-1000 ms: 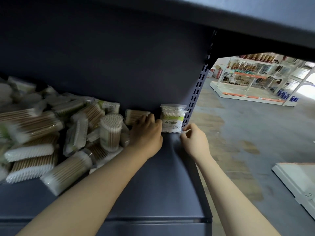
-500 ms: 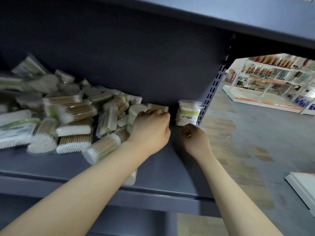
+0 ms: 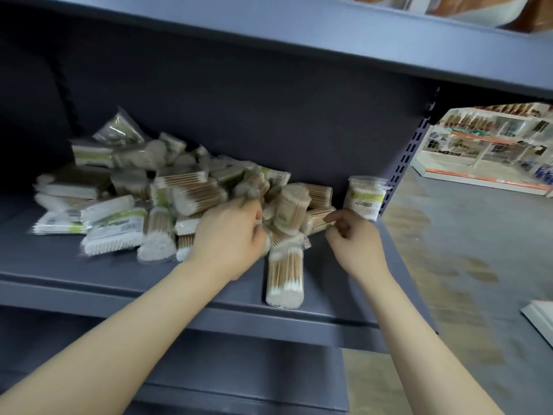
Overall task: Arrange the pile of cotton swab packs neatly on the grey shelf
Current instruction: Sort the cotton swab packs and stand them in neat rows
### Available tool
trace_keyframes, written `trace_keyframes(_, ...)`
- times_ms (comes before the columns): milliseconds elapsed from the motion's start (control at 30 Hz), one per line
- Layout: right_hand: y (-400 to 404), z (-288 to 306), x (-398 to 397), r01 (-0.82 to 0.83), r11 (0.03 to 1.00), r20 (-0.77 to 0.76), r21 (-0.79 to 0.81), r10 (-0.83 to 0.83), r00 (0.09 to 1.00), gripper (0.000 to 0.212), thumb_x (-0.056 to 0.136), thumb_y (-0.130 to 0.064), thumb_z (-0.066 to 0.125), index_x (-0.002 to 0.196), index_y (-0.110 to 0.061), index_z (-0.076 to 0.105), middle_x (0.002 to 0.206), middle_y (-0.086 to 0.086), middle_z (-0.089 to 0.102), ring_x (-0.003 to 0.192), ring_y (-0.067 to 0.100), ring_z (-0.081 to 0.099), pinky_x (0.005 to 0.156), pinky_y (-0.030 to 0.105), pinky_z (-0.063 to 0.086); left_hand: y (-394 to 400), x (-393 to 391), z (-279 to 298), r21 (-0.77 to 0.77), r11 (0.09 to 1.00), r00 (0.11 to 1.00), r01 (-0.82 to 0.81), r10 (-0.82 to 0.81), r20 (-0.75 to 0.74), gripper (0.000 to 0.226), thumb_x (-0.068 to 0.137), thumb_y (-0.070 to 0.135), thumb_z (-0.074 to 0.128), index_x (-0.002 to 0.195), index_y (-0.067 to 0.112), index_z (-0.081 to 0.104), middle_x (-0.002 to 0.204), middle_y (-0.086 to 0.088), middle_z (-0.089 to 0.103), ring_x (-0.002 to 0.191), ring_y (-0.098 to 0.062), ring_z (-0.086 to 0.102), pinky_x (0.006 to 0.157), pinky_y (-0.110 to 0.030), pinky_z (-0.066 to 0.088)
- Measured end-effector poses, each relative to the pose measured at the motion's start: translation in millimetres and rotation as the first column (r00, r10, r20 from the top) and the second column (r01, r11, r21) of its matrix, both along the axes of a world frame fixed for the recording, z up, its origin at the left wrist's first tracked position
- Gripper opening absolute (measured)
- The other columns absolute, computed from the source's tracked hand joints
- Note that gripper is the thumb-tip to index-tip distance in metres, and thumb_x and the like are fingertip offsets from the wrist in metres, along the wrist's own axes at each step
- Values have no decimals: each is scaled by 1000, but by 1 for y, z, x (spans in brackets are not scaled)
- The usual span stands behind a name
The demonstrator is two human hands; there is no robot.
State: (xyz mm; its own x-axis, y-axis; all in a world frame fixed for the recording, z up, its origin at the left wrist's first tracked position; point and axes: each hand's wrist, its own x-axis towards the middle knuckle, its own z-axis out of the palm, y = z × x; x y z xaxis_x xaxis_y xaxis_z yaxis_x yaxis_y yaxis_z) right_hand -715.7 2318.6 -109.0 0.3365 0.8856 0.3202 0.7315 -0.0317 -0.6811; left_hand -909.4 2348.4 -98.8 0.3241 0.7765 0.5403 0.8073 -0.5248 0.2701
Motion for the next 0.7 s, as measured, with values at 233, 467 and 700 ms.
trace_keyframes(233, 7, 13, -54, -99, 994, 90, 38, 95, 991, 17, 79, -12, 56, 93, -18, 64, 68, -13, 51, 59, 5, 45, 59, 25, 33, 9, -50, -16, 17, 998, 996, -59, 60, -65, 14, 70, 12, 69, 83, 10, 66, 81, -11, 61, 75, -35, 56, 62, -32, 32)
trace_keyframes(467, 29, 12, -98, -177, 983, 300, -37, 180, 937, 40, 84, -16, 54, 124, -14, 55, 109, 12, 62, 92, 26, 59, 76, 32, 45, 20, -76, -22, -10, 1000, 998, -23, 22, -59, 18, 72, 16, 58, 86, 10, 67, 84, -12, 62, 74, -35, 57, 64, -39, 43)
trace_keyframes(700, 59, 12, -121, -85, 986, 485, -146, 146, 862, 46, 90, -22, 46, 131, -2, 40, 130, 18, 46, 124, 31, 39, 101, 32, 27, 33, -80, -19, -51, 999, 996, 15, -20, -88, 15, 71, 16, 56, 81, 12, 66, 82, -8, 61, 73, -33, 57, 60, -37, 46)
